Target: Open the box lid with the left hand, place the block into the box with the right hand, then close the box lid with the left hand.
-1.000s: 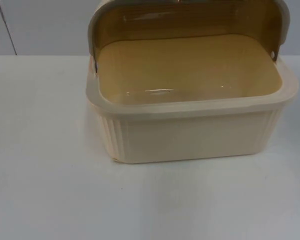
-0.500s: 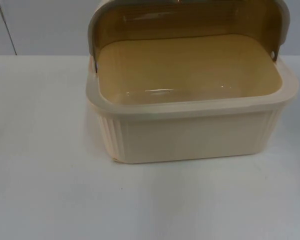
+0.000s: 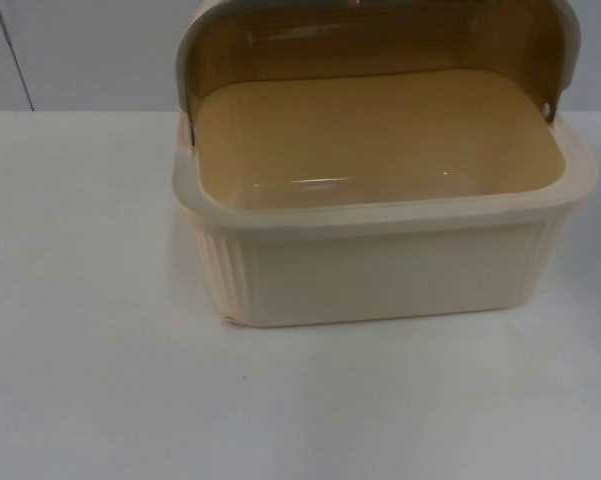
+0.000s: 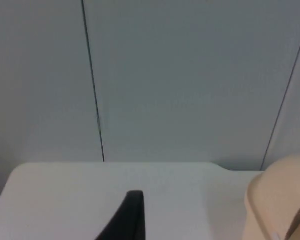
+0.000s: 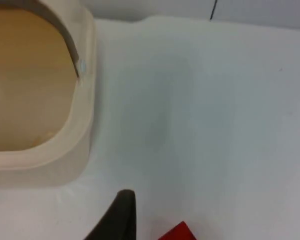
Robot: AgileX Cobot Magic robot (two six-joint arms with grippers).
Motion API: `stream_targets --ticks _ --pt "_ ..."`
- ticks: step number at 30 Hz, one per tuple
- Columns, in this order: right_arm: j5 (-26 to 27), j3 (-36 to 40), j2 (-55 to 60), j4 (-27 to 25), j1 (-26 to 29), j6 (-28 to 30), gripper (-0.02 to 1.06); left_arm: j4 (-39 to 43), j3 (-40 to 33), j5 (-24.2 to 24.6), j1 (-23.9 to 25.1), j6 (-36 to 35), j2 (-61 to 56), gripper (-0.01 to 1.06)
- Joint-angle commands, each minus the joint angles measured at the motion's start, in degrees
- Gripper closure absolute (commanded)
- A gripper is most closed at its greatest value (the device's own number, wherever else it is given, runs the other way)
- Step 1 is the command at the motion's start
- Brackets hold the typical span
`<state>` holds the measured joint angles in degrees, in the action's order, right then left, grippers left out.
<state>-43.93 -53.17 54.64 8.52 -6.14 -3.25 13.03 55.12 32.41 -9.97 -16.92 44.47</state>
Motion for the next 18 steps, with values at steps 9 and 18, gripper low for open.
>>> stream_targets --ticks 9,18 --pt "3.7 0.3 18.7 -3.6 0.2 8.2 0.00 0.9 0.0 3.6 0.3 -0.2 2.2 0.00" --pt "2.0 0.3 32.7 -16.9 7.0 34.5 0.00 3.5 0.0 3.0 0.3 -0.2 2.8 0.00"
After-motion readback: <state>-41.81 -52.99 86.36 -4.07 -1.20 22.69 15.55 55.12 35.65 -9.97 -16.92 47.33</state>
